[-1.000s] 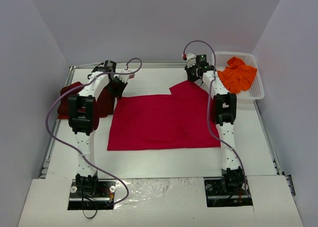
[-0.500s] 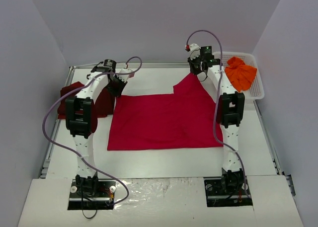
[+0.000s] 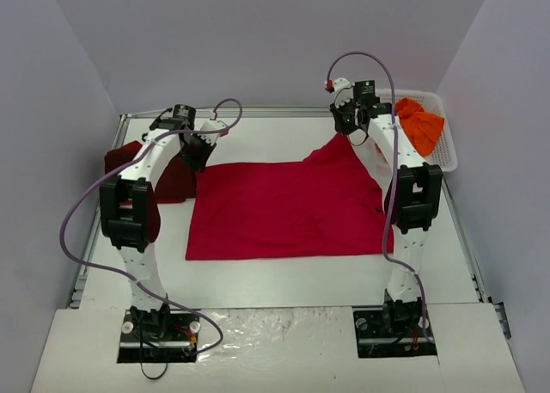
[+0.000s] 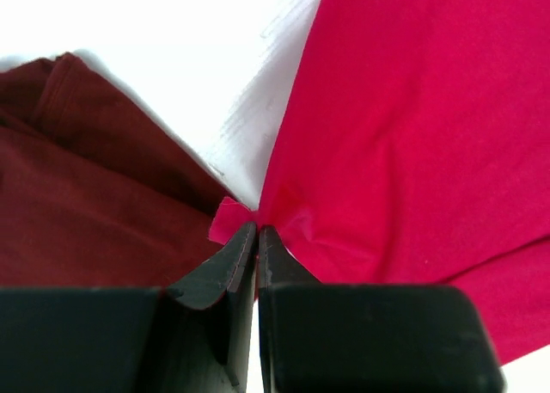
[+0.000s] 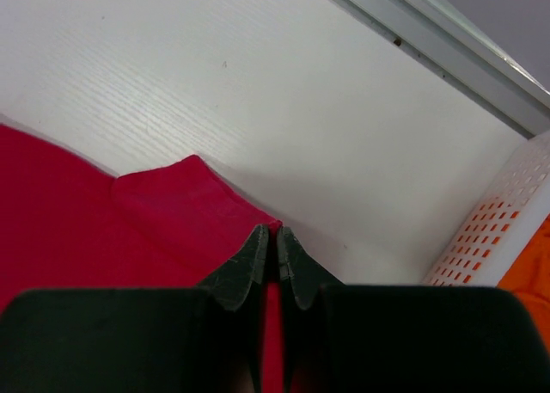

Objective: Fold and stack the t-shirts
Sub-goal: Grap the side of the flattened tshirt furthest away from the robot with both arms, then fold the other side of the tshirt into a rectangle

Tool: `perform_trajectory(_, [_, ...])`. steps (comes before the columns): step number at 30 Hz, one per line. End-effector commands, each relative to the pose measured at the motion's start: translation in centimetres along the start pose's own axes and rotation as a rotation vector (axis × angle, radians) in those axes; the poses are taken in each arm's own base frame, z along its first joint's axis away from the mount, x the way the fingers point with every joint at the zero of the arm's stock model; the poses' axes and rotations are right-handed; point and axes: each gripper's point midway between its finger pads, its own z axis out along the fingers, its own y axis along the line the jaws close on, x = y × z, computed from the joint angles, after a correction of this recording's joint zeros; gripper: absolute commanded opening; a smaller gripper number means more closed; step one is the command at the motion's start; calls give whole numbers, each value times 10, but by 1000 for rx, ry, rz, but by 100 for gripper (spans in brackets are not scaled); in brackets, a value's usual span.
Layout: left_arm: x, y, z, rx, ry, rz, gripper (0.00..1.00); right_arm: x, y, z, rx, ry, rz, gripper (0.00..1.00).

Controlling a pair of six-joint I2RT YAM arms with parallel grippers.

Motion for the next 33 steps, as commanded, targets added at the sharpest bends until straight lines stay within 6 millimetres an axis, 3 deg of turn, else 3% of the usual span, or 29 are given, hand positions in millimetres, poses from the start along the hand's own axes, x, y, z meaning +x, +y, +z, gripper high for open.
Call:
perform_trajectory(1, [-9,-5,-27,-29,-53,29,2,-22,4,-41,22,-48,-34,0])
perform_trajectory(6, [1,-7,-31,-42,-47,27,2,-18,6,-62,41,-43,-38,0])
perform_trajectory(11, [8,-7,-36,-52,-58,12,2,-9,-5,-79,86,-29,-31,0])
perform_trajectory(24, [19,-3,-49,-68,-80,-14,2,9,-20,-101,117,-14,3,0])
perform_trajectory(33, [26,-10,-48,-51,-85,-19,2,26,-11,-110,100,11,0,0])
